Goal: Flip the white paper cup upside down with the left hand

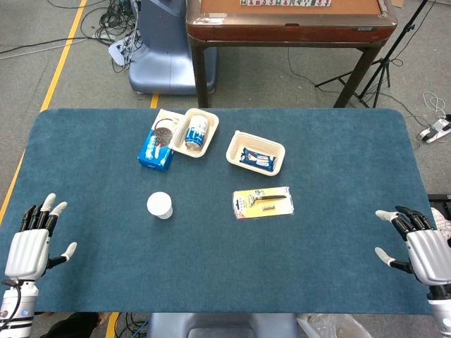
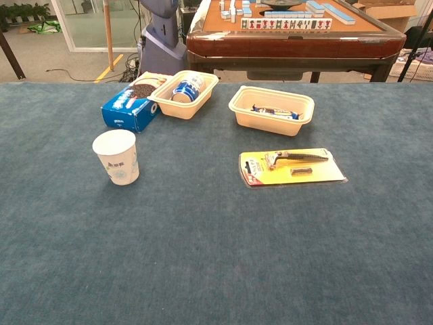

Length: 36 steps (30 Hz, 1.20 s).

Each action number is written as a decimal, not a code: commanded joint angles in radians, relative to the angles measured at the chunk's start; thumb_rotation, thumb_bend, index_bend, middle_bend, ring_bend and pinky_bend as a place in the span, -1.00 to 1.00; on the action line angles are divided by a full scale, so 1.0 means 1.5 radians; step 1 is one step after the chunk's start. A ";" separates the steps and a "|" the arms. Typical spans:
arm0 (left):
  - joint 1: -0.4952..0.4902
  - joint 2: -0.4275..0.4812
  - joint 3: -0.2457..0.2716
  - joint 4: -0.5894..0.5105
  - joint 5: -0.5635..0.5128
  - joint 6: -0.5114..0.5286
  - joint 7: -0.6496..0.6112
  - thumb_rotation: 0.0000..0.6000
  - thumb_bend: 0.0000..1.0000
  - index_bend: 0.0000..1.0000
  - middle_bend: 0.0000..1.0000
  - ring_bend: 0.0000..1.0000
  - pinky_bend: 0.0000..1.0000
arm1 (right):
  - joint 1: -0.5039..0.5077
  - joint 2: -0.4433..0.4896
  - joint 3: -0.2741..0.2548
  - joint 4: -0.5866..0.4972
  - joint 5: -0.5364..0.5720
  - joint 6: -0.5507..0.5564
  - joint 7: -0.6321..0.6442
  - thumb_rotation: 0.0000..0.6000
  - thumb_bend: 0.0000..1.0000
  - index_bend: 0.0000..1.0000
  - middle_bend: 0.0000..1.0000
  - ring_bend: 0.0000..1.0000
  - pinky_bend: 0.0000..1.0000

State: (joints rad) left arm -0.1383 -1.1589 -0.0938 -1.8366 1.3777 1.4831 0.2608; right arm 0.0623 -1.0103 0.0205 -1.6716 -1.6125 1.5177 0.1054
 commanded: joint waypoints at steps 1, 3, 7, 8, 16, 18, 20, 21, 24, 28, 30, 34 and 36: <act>0.000 0.000 0.000 0.001 0.000 0.000 0.000 1.00 -0.55 -0.76 -1.00 -1.00 -1.00 | 0.000 0.001 0.000 -0.002 0.000 0.000 -0.002 1.00 -0.61 -0.44 -0.36 -0.70 -0.59; 0.000 0.000 0.000 0.000 0.000 0.000 0.000 1.00 -0.55 -0.76 -1.00 -1.00 -1.00 | -0.001 0.001 0.000 -0.002 0.000 0.001 -0.002 1.00 -0.61 -0.44 -0.36 -0.70 -0.59; -0.002 0.001 -0.001 0.000 0.002 -0.003 -0.001 1.00 -0.55 -0.76 -1.00 -1.00 -1.00 | -0.002 0.002 -0.001 -0.004 0.000 0.004 -0.003 1.00 -0.61 -0.44 -0.36 -0.70 -0.59; -0.003 0.001 -0.002 0.000 0.002 -0.005 -0.002 1.00 -0.55 -0.76 -1.00 -1.00 -1.00 | -0.003 0.003 0.000 -0.004 -0.001 0.005 -0.003 1.00 -0.61 -0.44 -0.36 -0.70 -0.59; -0.035 0.013 -0.009 0.010 0.003 -0.057 -0.037 1.00 -0.55 -0.76 -1.00 -1.00 -1.00 | -0.005 0.006 0.007 -0.007 0.002 0.018 -0.007 1.00 -0.61 -0.44 -0.36 -0.70 -0.59; -0.051 0.019 -0.014 0.016 0.006 -0.082 -0.054 1.00 -0.55 -0.76 -1.00 -1.00 -1.00 | -0.004 0.008 0.009 -0.010 0.001 0.019 -0.012 1.00 -0.61 -0.44 -0.36 -0.70 -0.59; -0.071 0.023 -0.020 0.021 0.007 -0.111 -0.072 1.00 -0.55 -0.75 -1.00 -1.00 -1.00 | -0.003 0.010 0.010 -0.015 0.002 0.019 -0.015 1.00 -0.61 -0.44 -0.36 -0.70 -0.59; -0.080 0.024 -0.023 0.024 0.007 -0.124 -0.080 1.00 -0.55 -0.73 -1.00 -1.00 -1.00 | -0.003 0.011 0.011 -0.017 0.002 0.019 -0.016 1.00 -0.61 -0.44 -0.36 -0.70 -0.59; -0.116 0.027 -0.033 0.034 0.007 -0.174 -0.104 1.00 -0.55 -0.68 -1.00 -1.00 -1.00 | -0.002 0.015 0.011 -0.022 -0.001 0.019 -0.019 1.00 -0.61 -0.44 -0.36 -0.70 -0.59; -0.171 0.032 -0.045 0.048 0.002 -0.252 -0.125 1.00 -0.55 -0.68 -1.00 -1.00 -1.00 | -0.003 0.019 0.010 -0.029 -0.005 0.020 -0.023 1.00 -0.61 -0.44 -0.36 -0.70 -0.59; -0.203 0.038 -0.047 0.055 -0.005 -0.304 -0.124 1.00 -0.55 -0.68 -1.00 -1.00 -1.00 | -0.005 0.020 0.008 -0.031 -0.006 0.021 -0.022 1.00 -0.61 -0.44 -0.36 -0.70 -0.59; -0.259 0.033 -0.056 0.068 -0.038 -0.388 -0.120 1.00 -0.55 -0.68 -1.00 -1.00 -1.00 | -0.009 0.020 0.003 -0.032 -0.008 0.024 -0.021 1.00 -0.61 -0.44 -0.36 -0.70 -0.59; -0.284 0.025 -0.061 0.076 -0.059 -0.421 -0.117 1.00 -0.55 -0.70 -1.00 -1.00 -1.00 | -0.012 0.021 0.002 -0.032 -0.008 0.027 -0.021 1.00 -0.61 -0.44 -0.36 -0.70 -0.59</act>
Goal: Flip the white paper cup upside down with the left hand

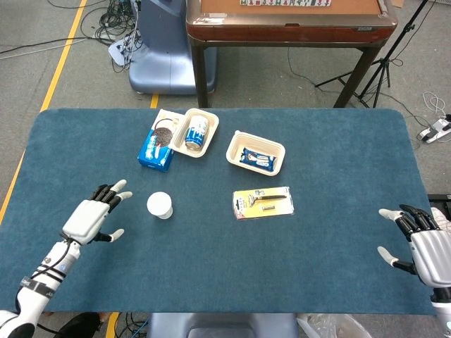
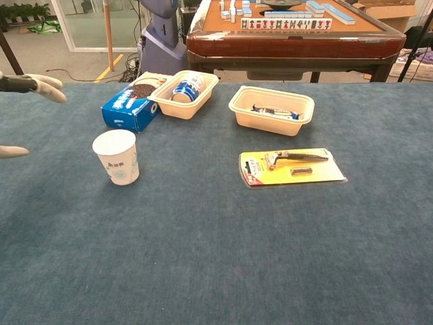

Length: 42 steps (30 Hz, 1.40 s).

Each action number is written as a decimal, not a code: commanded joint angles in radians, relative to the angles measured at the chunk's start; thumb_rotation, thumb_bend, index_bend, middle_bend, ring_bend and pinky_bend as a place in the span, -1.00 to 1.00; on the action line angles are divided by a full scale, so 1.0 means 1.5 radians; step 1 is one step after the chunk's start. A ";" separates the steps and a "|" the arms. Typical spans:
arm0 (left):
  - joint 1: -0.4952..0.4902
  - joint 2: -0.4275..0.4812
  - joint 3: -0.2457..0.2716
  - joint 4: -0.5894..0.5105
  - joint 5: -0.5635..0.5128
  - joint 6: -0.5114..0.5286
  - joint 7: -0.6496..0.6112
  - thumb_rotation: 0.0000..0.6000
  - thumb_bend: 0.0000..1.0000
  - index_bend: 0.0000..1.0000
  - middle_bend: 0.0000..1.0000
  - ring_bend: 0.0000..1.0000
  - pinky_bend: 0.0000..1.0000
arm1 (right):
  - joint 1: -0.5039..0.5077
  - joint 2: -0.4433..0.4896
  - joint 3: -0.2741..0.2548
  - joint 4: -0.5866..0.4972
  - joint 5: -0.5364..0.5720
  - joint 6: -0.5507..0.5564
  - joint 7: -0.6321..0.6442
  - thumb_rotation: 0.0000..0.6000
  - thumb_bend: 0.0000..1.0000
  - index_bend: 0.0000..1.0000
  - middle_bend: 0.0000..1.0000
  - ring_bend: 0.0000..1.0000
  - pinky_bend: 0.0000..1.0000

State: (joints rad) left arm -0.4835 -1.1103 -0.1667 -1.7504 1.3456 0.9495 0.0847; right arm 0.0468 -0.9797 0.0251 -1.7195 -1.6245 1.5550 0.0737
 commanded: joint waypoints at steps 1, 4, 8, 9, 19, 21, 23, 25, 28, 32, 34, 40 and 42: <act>-0.068 -0.013 -0.015 0.024 -0.049 -0.082 0.004 1.00 -0.55 -0.71 -1.00 -1.00 -1.00 | -0.003 0.001 -0.001 0.000 -0.001 0.003 0.001 1.00 -0.61 -0.44 -0.36 -0.70 -0.59; -0.096 -0.027 -0.018 0.037 -0.075 -0.113 0.017 1.00 -0.55 -0.74 -1.00 -1.00 -1.00 | -0.004 0.001 -0.002 0.001 -0.001 0.003 0.003 1.00 -0.61 -0.44 -0.36 -0.70 -0.59; -0.132 -0.049 -0.019 0.056 -0.118 -0.144 0.042 1.00 -0.55 -0.75 -1.00 -1.00 -1.00 | -0.004 0.000 -0.003 0.005 0.001 0.002 0.007 1.00 -0.61 -0.44 -0.36 -0.70 -0.59; -0.139 -0.053 -0.019 0.059 -0.128 -0.150 0.047 1.00 -0.55 -0.76 -1.00 -1.00 -1.00 | -0.005 0.000 -0.003 0.006 0.001 0.001 0.008 1.00 -0.61 -0.44 -0.36 -0.70 -0.59; -0.212 -0.085 -0.010 0.089 -0.234 -0.196 0.097 1.00 -0.55 -0.80 -1.00 -1.00 -1.00 | -0.007 -0.001 -0.003 0.017 0.005 0.001 0.021 1.00 -0.61 -0.44 -0.36 -0.70 -0.59; -0.224 -0.093 -0.003 0.097 -0.251 -0.199 0.110 1.00 -0.55 -0.80 -1.00 -1.00 -1.00 | -0.008 -0.001 -0.004 0.019 0.006 0.001 0.024 1.00 -0.61 -0.44 -0.36 -0.70 -0.59; -0.236 -0.098 0.003 0.105 -0.271 -0.200 0.123 1.00 -0.55 -0.79 -1.00 -1.00 -1.00 | -0.009 -0.001 -0.004 0.021 0.008 0.002 0.026 1.00 -0.61 -0.44 -0.36 -0.70 -0.59; -0.244 -0.102 0.008 0.110 -0.286 -0.199 0.132 1.00 -0.55 -0.75 -1.00 -1.00 -1.00 | -0.010 -0.001 -0.003 0.022 0.008 0.003 0.027 1.00 -0.61 -0.44 -0.36 -0.70 -0.59; -0.256 -0.110 0.017 0.122 -0.308 -0.195 0.145 1.00 -0.55 -0.67 -1.00 -1.00 -1.00 | -0.010 -0.002 -0.003 0.024 0.008 0.003 0.029 1.00 -0.61 -0.44 -0.36 -0.70 -0.59; -0.270 -0.115 0.027 0.132 -0.336 -0.197 0.154 1.00 -0.55 -0.65 -1.00 -1.00 -1.00 | -0.011 -0.003 -0.003 0.027 0.011 0.002 0.031 1.00 -0.61 -0.44 -0.36 -0.70 -0.59; -0.275 -0.116 0.031 0.134 -0.346 -0.196 0.156 1.00 -0.55 -0.63 -1.00 -1.00 -1.00 | -0.011 -0.003 -0.003 0.028 0.012 0.002 0.032 1.00 -0.61 -0.44 -0.36 -0.70 -0.59; -0.287 -0.116 0.035 0.137 -0.370 -0.197 0.148 1.00 -0.55 -0.60 -1.00 -1.00 -1.00 | -0.011 -0.004 -0.003 0.032 0.013 0.000 0.035 1.00 -0.61 -0.44 -0.36 -0.70 -0.59; -0.291 -0.114 0.035 0.136 -0.375 -0.202 0.143 1.00 -0.55 -0.60 -1.00 -1.00 -1.00 | -0.011 -0.004 -0.002 0.033 0.014 -0.001 0.036 1.00 -0.61 -0.44 -0.36 -0.70 -0.59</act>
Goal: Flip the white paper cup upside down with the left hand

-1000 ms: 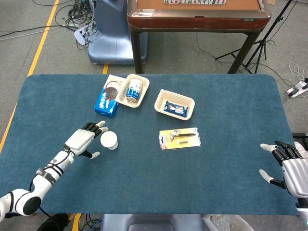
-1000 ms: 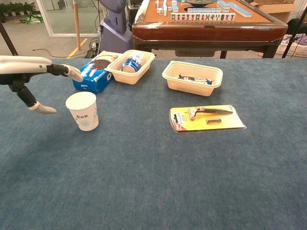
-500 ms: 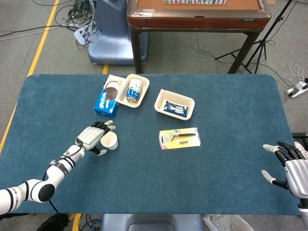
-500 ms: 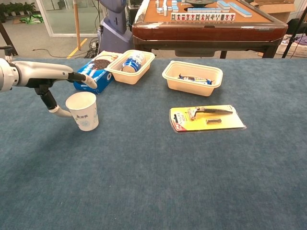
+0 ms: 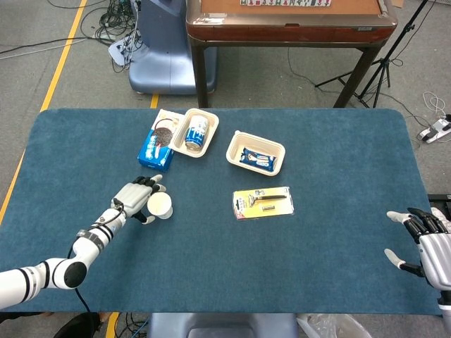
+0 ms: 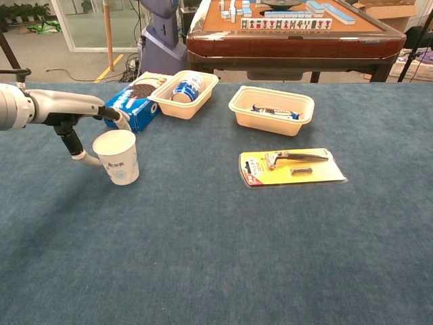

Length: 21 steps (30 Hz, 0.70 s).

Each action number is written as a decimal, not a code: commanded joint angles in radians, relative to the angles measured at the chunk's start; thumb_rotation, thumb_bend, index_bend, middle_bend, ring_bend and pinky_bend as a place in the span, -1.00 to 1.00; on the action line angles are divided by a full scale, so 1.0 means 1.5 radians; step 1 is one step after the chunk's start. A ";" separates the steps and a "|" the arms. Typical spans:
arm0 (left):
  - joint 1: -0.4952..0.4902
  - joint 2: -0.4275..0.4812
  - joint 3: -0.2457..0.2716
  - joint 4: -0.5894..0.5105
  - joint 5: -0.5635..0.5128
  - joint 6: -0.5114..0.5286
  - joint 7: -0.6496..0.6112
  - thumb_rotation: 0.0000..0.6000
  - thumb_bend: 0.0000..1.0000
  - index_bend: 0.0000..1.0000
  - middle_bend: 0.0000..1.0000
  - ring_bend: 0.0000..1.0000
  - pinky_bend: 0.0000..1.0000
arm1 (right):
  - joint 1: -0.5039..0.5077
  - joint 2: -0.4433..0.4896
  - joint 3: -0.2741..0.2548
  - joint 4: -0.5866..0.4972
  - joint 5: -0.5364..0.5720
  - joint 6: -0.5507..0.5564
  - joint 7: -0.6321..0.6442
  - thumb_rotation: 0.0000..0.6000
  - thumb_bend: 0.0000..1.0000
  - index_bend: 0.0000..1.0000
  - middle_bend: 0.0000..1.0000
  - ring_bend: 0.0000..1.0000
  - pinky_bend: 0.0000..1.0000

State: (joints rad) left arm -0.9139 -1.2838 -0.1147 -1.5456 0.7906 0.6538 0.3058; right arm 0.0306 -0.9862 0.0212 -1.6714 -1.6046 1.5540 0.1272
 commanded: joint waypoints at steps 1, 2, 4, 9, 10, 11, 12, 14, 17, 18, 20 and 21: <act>-0.006 0.002 0.001 -0.001 -0.006 -0.006 -0.007 1.00 -0.55 -0.60 -1.00 -1.00 -1.00 | 0.000 0.000 0.000 0.001 0.001 0.000 0.001 1.00 -0.61 -0.44 -0.36 -0.70 -0.59; -0.009 0.002 0.002 0.000 -0.007 -0.007 -0.008 1.00 -0.55 -0.60 -1.00 -1.00 -1.00 | 0.000 -0.001 0.001 0.001 0.002 -0.001 0.001 1.00 -0.61 -0.44 -0.36 -0.70 -0.59; -0.013 0.001 0.005 0.002 -0.008 -0.006 -0.007 1.00 -0.55 -0.59 -1.00 -1.00 -1.00 | 0.000 -0.001 0.000 0.003 0.003 -0.001 0.003 1.00 -0.61 -0.44 -0.36 -0.70 -0.59; -0.022 -0.004 0.012 0.010 -0.018 -0.005 -0.005 1.00 -0.55 -0.51 -1.00 -1.00 -1.00 | -0.001 -0.001 0.001 0.005 0.006 -0.003 0.004 1.00 -0.61 -0.44 -0.36 -0.70 -0.59; -0.024 -0.004 0.014 0.012 -0.020 -0.005 -0.005 1.00 -0.55 -0.49 -1.00 -1.00 -1.00 | -0.001 -0.001 0.001 0.005 0.006 -0.003 0.003 1.00 -0.61 -0.44 -0.36 -0.70 -0.59; -0.025 -0.005 0.015 0.012 -0.022 -0.006 -0.005 1.00 -0.55 -0.47 -1.00 -1.00 -1.00 | -0.001 -0.001 0.001 0.005 0.006 -0.003 0.003 1.00 -0.61 -0.44 -0.36 -0.70 -0.59; -0.026 -0.005 0.016 0.012 -0.024 -0.005 -0.006 1.00 -0.55 -0.45 -1.00 -1.00 -1.00 | -0.001 -0.001 0.001 0.005 0.006 -0.003 0.003 1.00 -0.61 -0.44 -0.36 -0.70 -0.59; -0.027 -0.005 0.015 0.012 -0.026 -0.003 -0.012 1.00 -0.55 -0.43 -1.00 -1.00 -1.00 | -0.001 -0.001 0.001 0.005 0.007 -0.004 0.003 1.00 -0.61 -0.44 -0.36 -0.70 -0.59; -0.021 -0.006 0.007 0.012 -0.018 0.005 -0.032 1.00 -0.55 -0.39 -1.00 -1.00 -1.00 | -0.001 -0.001 0.001 0.004 0.007 -0.004 0.003 1.00 -0.61 -0.44 -0.36 -0.70 -0.59; -0.018 -0.006 0.004 0.013 -0.013 0.007 -0.041 1.00 -0.55 -0.38 -1.00 -1.00 -1.00 | -0.002 -0.001 0.001 0.004 0.007 -0.003 0.003 1.00 -0.61 -0.44 -0.36 -0.70 -0.59; -0.008 -0.009 -0.008 0.018 0.004 0.012 -0.072 1.00 -0.55 -0.36 -1.00 -1.00 -1.00 | -0.002 -0.001 0.001 0.004 0.007 -0.002 0.003 1.00 -0.61 -0.44 -0.36 -0.70 -0.59; -0.003 -0.011 -0.014 0.020 0.012 0.010 -0.089 1.00 -0.55 -0.35 -1.00 -1.00 -1.00 | -0.003 -0.001 0.001 0.004 0.007 -0.002 0.003 1.00 -0.61 -0.44 -0.36 -0.70 -0.59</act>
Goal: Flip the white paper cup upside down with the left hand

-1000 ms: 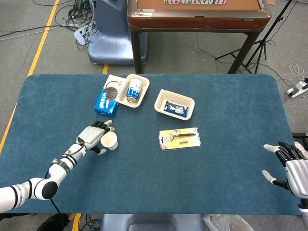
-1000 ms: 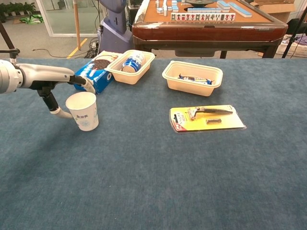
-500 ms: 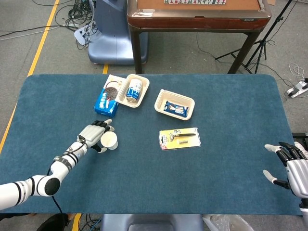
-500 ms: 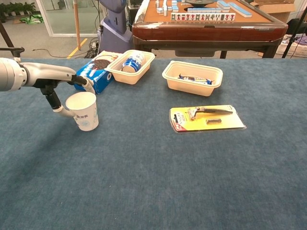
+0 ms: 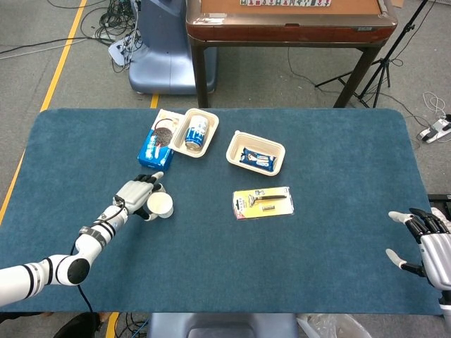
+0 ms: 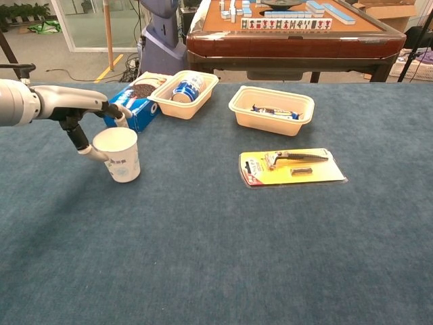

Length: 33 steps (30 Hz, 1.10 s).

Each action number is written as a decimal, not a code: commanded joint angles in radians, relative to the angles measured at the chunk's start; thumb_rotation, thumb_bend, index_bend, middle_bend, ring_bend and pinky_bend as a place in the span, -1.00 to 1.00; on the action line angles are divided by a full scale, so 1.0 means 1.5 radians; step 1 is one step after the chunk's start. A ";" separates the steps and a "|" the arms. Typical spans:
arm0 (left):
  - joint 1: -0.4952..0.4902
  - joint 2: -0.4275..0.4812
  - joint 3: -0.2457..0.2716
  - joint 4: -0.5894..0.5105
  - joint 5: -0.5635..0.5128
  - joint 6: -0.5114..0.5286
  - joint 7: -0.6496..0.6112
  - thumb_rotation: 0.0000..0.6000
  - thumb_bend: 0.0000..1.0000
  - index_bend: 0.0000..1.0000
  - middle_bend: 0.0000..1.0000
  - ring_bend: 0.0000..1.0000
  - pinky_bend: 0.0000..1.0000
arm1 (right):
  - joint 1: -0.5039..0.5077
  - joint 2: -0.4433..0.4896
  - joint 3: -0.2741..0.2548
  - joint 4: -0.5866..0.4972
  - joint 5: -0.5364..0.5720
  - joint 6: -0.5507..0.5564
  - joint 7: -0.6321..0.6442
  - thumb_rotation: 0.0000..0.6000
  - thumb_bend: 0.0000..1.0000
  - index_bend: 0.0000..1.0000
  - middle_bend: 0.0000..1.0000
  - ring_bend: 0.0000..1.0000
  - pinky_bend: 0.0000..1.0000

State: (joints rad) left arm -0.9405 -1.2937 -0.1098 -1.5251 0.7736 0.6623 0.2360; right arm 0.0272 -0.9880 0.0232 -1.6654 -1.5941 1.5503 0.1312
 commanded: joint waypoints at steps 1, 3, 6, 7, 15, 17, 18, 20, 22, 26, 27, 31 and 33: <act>0.020 -0.005 -0.025 0.009 0.029 -0.001 -0.064 1.00 -0.55 -0.34 -1.00 -1.00 -1.00 | -0.001 0.000 0.000 0.000 0.000 0.001 0.000 1.00 -0.61 -0.44 -0.36 -0.70 -0.59; 0.033 -0.009 -0.046 0.016 0.042 -0.014 -0.124 1.00 -0.55 -0.33 -1.00 -1.00 -1.00 | -0.001 0.000 0.000 0.000 0.000 0.001 0.000 1.00 -0.61 -0.44 -0.36 -0.70 -0.59; 0.056 -0.024 -0.073 0.034 0.075 -0.025 -0.207 1.00 -0.55 -0.33 -1.00 -1.00 -1.00 | -0.002 0.000 0.000 0.000 0.000 0.002 -0.001 1.00 -0.61 -0.44 -0.36 -0.70 -0.59; 0.062 -0.029 -0.078 0.041 0.087 -0.027 -0.228 1.00 -0.55 -0.33 -1.00 -1.00 -1.00 | -0.002 0.000 0.000 0.000 0.000 0.002 -0.001 1.00 -0.61 -0.44 -0.36 -0.70 -0.59; 0.100 -0.102 -0.085 0.123 0.194 -0.004 -0.347 1.00 -0.55 -0.34 -1.00 -1.00 -1.00 | -0.003 0.001 0.002 -0.003 0.002 0.003 -0.004 1.00 -0.61 -0.44 -0.36 -0.70 -0.59; 0.104 -0.116 -0.079 0.145 0.215 -0.001 -0.361 1.00 -0.55 -0.33 -1.00 -1.00 -1.00 | -0.002 0.000 0.002 -0.004 0.002 0.003 -0.005 1.00 -0.61 -0.44 -0.36 -0.70 -0.59; 0.106 -0.122 -0.076 0.153 0.223 0.002 -0.365 1.00 -0.55 -0.33 -1.00 -1.00 -1.00 | -0.003 0.000 0.002 -0.004 0.002 0.003 -0.006 1.00 -0.61 -0.44 -0.36 -0.70 -0.59; 0.110 -0.134 -0.071 0.171 0.237 0.006 -0.376 1.00 -0.55 -0.33 -1.00 -1.00 -1.00 | -0.003 0.001 0.002 -0.005 0.003 0.003 -0.007 1.00 -0.61 -0.44 -0.36 -0.70 -0.59; 0.112 -0.140 -0.067 0.185 0.249 0.010 -0.381 1.00 -0.55 -0.33 -1.00 -1.00 -1.00 | -0.004 0.001 0.003 -0.006 0.003 0.004 -0.008 1.00 -0.61 -0.44 -0.36 -0.70 -0.59; 0.116 -0.142 -0.055 0.207 0.278 0.022 -0.377 1.00 -0.55 -0.38 -1.00 -1.00 -1.00 | -0.005 0.003 0.003 -0.007 0.003 0.006 -0.009 1.00 -0.61 -0.44 -0.36 -0.70 -0.59; 0.117 -0.140 -0.052 0.210 0.283 0.023 -0.374 1.00 -0.55 -0.42 -1.00 -1.00 -1.00 | -0.006 0.003 0.002 -0.007 0.003 0.006 -0.009 1.00 -0.61 -0.44 -0.36 -0.70 -0.59; 0.118 -0.127 -0.036 0.217 0.301 0.026 -0.346 1.00 -0.55 -0.49 -1.00 -1.00 -1.00 | -0.006 0.002 0.002 -0.007 0.003 0.007 -0.008 1.00 -0.61 -0.44 -0.36 -0.70 -0.59; 0.117 -0.118 -0.030 0.215 0.307 0.029 -0.327 1.00 -0.55 -0.69 -1.00 -1.00 -1.00 | -0.006 0.001 0.002 -0.006 0.002 0.007 -0.007 1.00 -0.61 -0.44 -0.36 -0.70 -0.59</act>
State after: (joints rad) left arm -0.7648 -1.4829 -0.1646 -1.2028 1.2234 0.7011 -0.2751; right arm 0.0177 -0.9860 0.0268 -1.6752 -1.5913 1.5610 0.1204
